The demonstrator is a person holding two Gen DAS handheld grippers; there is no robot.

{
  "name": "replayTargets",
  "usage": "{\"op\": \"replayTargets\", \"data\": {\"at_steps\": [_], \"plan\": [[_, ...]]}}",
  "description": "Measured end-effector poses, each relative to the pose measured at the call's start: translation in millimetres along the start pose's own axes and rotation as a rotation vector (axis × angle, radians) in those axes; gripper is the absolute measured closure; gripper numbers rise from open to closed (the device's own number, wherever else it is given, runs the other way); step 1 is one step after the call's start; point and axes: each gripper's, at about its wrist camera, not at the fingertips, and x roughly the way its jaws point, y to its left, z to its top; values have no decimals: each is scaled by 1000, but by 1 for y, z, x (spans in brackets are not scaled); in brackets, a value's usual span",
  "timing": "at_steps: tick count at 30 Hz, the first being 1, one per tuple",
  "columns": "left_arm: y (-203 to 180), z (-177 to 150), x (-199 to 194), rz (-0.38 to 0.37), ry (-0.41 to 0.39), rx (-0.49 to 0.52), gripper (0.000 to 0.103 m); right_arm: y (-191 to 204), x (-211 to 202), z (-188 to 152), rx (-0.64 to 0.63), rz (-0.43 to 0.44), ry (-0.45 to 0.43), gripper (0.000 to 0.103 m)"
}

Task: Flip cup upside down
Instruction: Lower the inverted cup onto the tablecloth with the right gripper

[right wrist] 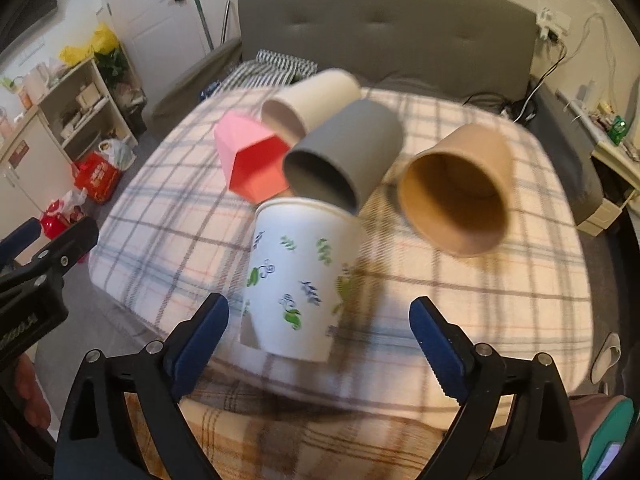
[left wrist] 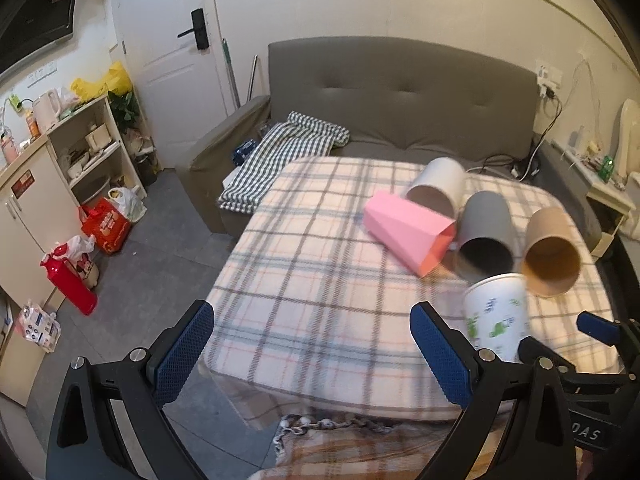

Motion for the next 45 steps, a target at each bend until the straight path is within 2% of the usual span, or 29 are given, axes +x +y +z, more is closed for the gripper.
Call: {"op": "replayTargets", "data": {"at_steps": [7,11,15,20,24,35,38,39,40,41,43,45], "plan": [[-30,-3,-22,-44,-32,8,2,-33,-39,-2,22,-77,-101,4],[-52,-11,-24,-87,-14,36,2,-57,-57,-5,53,-116,-157,0],[-75,-20,-22,-115,7,72,2,-77,-62,-11,74,-139,-171,0],[-97,-30,-15,-138,45,106,2,-97,-57,-21,119,-141,-150,0],[-105,-31,-4,-176,83,96,2,-109,-50,-23,154,-145,-134,0],[-125,-44,44,-213,217,102,4,-134,-23,-28,211,-142,-54,0],[-127,-46,49,-235,227,97,4,-139,-16,-27,219,-143,-36,0],[-126,-45,49,-241,222,91,6,-139,-14,-27,221,-143,-33,0],[-125,-45,49,-246,218,89,14,-139,-13,-26,223,-141,-29,0],[-124,-44,49,-250,221,92,28,-140,-11,-26,225,-138,-25,0],[-125,-44,53,-261,249,106,46,-139,-9,-26,227,-134,-21,0],[-123,-45,52,-265,255,114,47,-137,-7,-25,227,-125,-18,0]]}}
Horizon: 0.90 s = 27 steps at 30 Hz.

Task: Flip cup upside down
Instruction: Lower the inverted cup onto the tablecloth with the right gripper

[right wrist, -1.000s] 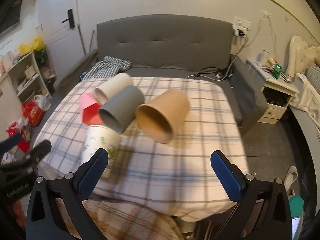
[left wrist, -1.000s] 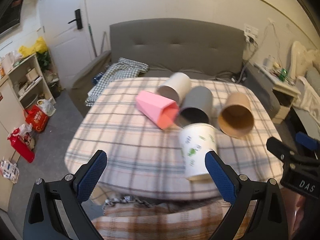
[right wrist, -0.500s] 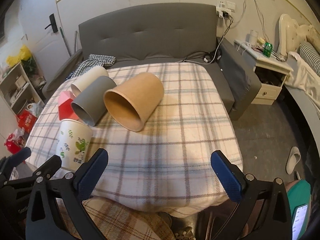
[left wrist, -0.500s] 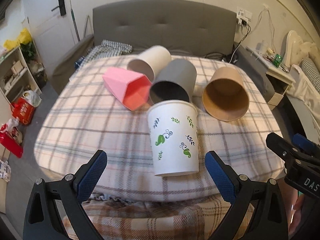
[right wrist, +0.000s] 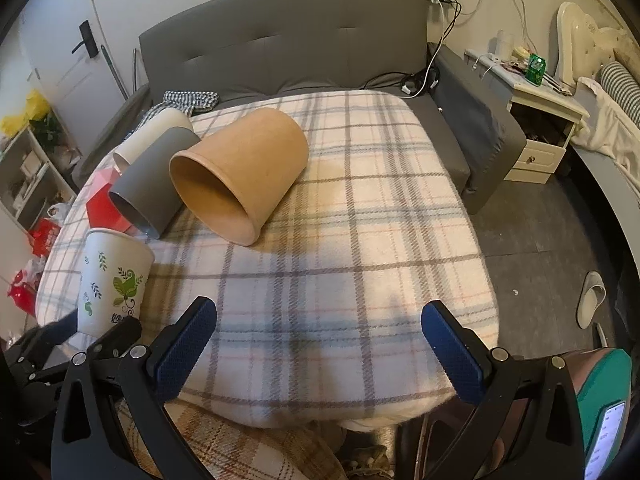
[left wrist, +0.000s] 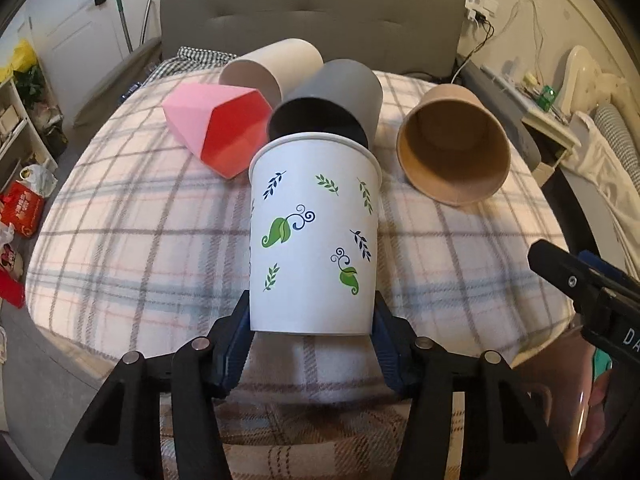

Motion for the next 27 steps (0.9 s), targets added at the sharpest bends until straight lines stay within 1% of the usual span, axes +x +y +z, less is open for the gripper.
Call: {"op": "replayTargets", "data": {"at_steps": [3,8,12,14,18,20,24,27], "plan": [[2,2,-9,0,-21,14,47,5,-1,-1,-10,6,-1,0],[3,11,-29,20,-66,61,47,8,-4,0,-12,8,-10,0],[6,17,-34,11,-19,65,47,13,-7,2,-17,11,-17,0],[7,14,-31,-10,30,79,46,15,-9,2,-18,15,-18,0],[6,6,-25,0,79,100,45,18,-11,0,-18,23,-18,0],[5,3,-22,10,103,92,45,18,-11,-1,-13,28,-16,0],[8,1,-24,11,99,91,47,17,-12,-3,-10,37,-15,0],[7,7,-34,10,74,97,47,16,-13,-2,-4,36,-15,0]]}}
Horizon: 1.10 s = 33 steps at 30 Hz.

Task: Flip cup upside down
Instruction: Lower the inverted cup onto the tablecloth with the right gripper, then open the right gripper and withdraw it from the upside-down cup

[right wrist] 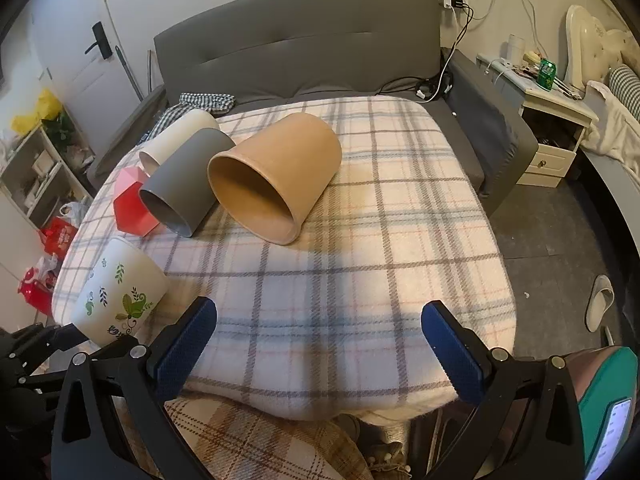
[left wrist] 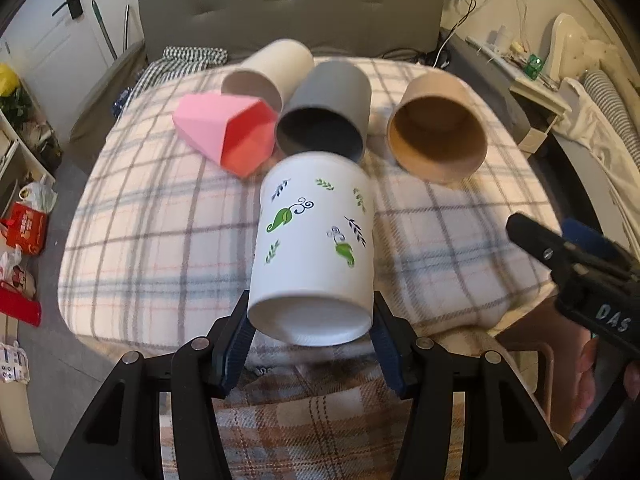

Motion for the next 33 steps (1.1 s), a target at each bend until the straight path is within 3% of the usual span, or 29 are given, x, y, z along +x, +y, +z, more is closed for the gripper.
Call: {"op": "replayTargets", "data": {"at_steps": [7,11,21,33], "plan": [[3,20,-6,13,-18,25,47,-2,1,1,10,10,4,0],[6,22,3,20,18,19,47,-1,2,0,12,15,7,0],[8,23,-1,2,-18,-14,47,-2,1,0,12,9,1,0],[16,23,-41,-18,-138,-44,47,14,-30,3,-29,1,-62,0]]}}
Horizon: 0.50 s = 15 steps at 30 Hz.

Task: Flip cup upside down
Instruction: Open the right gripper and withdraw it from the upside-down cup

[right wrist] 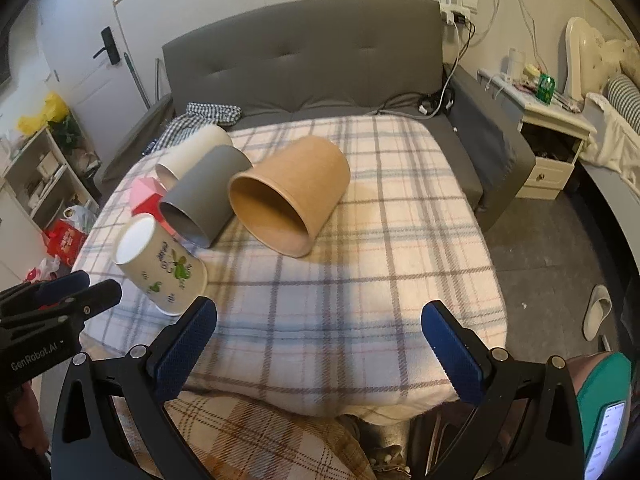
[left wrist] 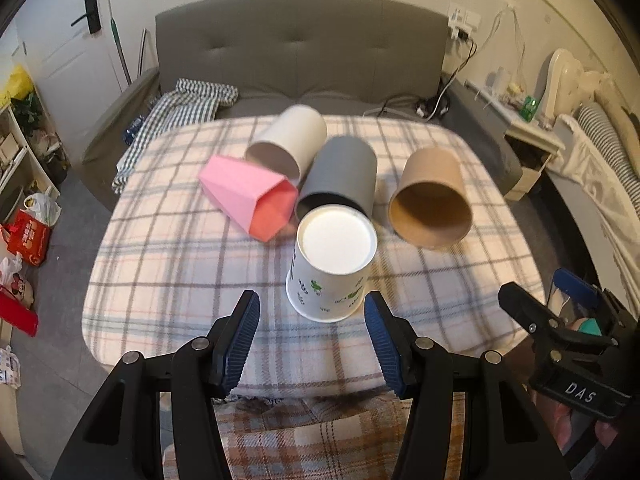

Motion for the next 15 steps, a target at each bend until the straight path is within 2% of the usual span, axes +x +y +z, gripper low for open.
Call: {"op": "replayTargets", "data": {"at_steps": [7,11,15], "plan": [[5,0,-50,-8,-173,-13,45,16,-36,1,-39,6,-84,0],[12,-12,-78,11,-278,-15,26,27,-59,-2,-70,18,-148,0],[23,-30,-98,56,-373,-26,16,38,-78,-10,-88,26,-215,0]]}}
